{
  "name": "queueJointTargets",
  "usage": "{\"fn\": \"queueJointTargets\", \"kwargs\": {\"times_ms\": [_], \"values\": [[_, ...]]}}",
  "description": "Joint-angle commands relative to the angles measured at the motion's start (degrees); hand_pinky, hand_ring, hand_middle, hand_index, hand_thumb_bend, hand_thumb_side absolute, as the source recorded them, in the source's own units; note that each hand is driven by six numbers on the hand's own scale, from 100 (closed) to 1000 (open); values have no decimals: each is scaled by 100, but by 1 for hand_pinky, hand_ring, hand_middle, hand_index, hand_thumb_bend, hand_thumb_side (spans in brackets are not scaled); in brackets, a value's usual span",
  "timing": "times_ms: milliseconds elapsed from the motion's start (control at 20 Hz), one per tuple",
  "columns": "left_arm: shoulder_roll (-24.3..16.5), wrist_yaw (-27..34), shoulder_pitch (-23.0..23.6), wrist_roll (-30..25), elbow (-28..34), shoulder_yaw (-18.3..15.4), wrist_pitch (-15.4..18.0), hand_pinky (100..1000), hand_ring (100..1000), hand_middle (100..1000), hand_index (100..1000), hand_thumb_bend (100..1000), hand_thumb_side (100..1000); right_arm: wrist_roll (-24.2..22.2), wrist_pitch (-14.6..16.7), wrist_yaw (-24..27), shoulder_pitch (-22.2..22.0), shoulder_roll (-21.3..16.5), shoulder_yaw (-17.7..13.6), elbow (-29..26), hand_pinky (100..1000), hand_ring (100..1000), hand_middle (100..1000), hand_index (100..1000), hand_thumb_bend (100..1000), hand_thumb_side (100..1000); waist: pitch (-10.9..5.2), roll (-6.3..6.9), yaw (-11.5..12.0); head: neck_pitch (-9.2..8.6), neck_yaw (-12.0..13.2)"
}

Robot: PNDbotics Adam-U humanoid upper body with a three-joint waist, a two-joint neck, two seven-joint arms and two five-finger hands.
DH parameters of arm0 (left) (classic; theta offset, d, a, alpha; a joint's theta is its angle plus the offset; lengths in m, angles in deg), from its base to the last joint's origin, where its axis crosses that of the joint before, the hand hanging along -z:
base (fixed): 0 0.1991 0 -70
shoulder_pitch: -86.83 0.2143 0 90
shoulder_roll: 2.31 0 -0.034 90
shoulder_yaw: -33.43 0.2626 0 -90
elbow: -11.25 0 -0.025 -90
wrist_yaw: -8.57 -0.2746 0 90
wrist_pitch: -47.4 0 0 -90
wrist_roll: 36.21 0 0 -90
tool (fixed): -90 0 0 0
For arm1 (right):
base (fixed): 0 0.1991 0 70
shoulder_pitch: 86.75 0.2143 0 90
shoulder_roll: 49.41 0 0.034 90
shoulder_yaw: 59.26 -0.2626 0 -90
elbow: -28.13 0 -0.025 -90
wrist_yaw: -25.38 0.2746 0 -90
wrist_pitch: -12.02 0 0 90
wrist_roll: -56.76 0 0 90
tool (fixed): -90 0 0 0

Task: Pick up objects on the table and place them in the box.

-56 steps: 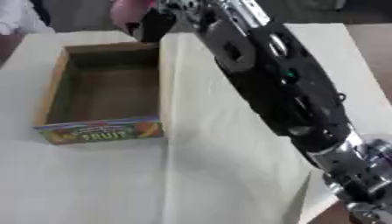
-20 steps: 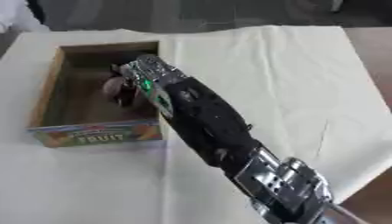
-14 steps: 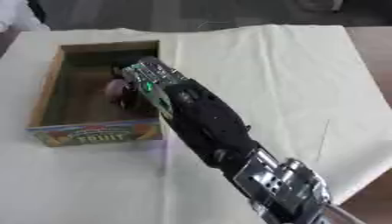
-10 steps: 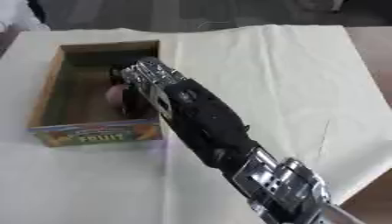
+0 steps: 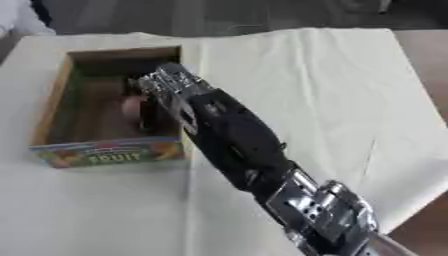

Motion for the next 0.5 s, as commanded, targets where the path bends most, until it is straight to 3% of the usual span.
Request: {"fn": "queueJointTargets", "kwargs": {"times_ms": [50,300,500], "values": [[-41,31,-17,-8,110,-26,8,736,596,609,815,100,615,43,-114,274,199,-221,-101,-567,787,860,784,887,389,100,-149,28,-10,36,40],[-50,18,0,16,110,-48,11,736,597,609,815,100,615,90,-361,706,163,-721,-114,-1596,782,853,776,884,400,101,-167,33,-61,42,106],[-55,11,7,31,110,-59,20,736,597,609,815,100,614,72,-530,1037,10,-1156,-187,-2512,776,845,766,879,411,155,-181,56,-98,35,161]]}}
